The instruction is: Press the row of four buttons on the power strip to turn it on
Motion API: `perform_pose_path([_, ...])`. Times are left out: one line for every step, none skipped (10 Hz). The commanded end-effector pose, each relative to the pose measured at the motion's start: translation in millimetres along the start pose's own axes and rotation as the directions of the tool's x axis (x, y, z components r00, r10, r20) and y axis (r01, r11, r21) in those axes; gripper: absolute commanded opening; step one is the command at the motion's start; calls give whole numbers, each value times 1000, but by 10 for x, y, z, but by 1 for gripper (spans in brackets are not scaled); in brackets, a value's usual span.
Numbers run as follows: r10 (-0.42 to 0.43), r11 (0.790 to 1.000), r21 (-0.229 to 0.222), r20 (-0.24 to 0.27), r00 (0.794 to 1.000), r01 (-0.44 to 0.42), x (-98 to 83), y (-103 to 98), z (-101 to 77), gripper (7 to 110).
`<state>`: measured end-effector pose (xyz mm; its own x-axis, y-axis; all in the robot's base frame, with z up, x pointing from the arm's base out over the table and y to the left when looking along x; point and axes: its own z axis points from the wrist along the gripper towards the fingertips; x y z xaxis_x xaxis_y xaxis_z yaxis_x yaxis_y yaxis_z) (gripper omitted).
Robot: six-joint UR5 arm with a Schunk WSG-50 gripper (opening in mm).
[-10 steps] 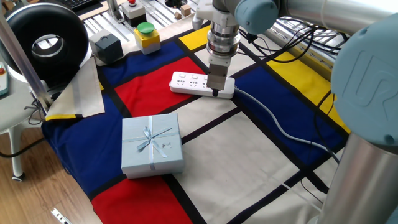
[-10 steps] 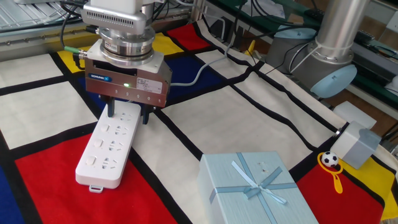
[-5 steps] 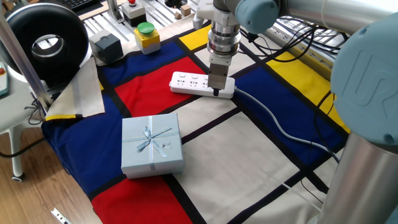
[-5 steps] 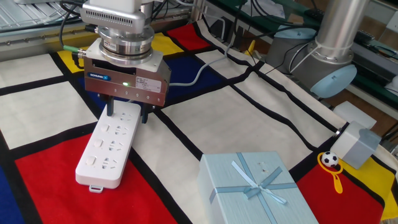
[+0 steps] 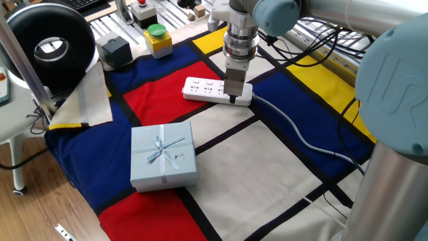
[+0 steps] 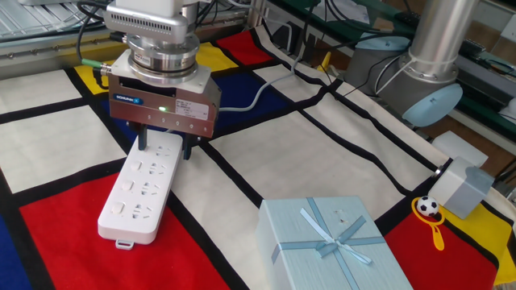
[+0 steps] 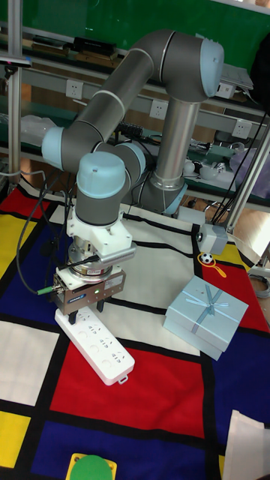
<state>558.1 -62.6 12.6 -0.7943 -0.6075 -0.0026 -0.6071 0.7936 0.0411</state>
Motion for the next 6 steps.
perform_pose_path([7,1000,-8,10,1000,-7,-22,6,-8,66])
perform_pose_path([7,1000,-6,9,1000,-7,-19,2,-7,66])
perform_pose_path([7,1000,-6,9,1000,-7,-16,-4,-4,66])
perform_pose_path([6,1000,-6,9,1000,-6,-10,-11,1,66])
perform_pose_path([6,1000,-8,10,1000,-6,-11,-9,1,66])
perform_pose_path([6,1000,-7,11,1000,-6,-17,-10,3,66])
